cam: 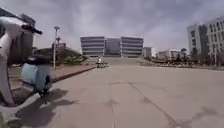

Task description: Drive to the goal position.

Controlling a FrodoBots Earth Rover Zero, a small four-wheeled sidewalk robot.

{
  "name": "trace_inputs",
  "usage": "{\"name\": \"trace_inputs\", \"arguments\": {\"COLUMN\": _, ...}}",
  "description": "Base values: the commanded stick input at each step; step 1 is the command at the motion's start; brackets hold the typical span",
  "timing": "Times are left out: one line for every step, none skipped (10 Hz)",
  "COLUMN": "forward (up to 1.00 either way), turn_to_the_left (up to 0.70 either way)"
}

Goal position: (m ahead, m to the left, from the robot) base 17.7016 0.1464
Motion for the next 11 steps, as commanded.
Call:
{"name": "trace_inputs", "arguments": {"forward": 1.00, "turn_to_the_left": -0.18}}
{"name": "trace_inputs", "arguments": {"forward": 1.00, "turn_to_the_left": 0.00}}
{"name": "trace_inputs", "arguments": {"forward": 1.00, "turn_to_the_left": 0.00}}
{"name": "trace_inputs", "arguments": {"forward": 1.00, "turn_to_the_left": 0.00}}
{"name": "trace_inputs", "arguments": {"forward": 1.00, "turn_to_the_left": 0.00}}
{"name": "trace_inputs", "arguments": {"forward": 1.00, "turn_to_the_left": 0.00}}
{"name": "trace_inputs", "arguments": {"forward": 1.00, "turn_to_the_left": 0.00}}
{"name": "trace_inputs", "arguments": {"forward": 1.00, "turn_to_the_left": 0.00}}
{"name": "trace_inputs", "arguments": {"forward": 1.00, "turn_to_the_left": 0.00}}
{"name": "trace_inputs", "arguments": {"forward": 1.00, "turn_to_the_left": 0.00}}
{"name": "trace_inputs", "arguments": {"forward": 1.00, "turn_to_the_left": 0.00}}
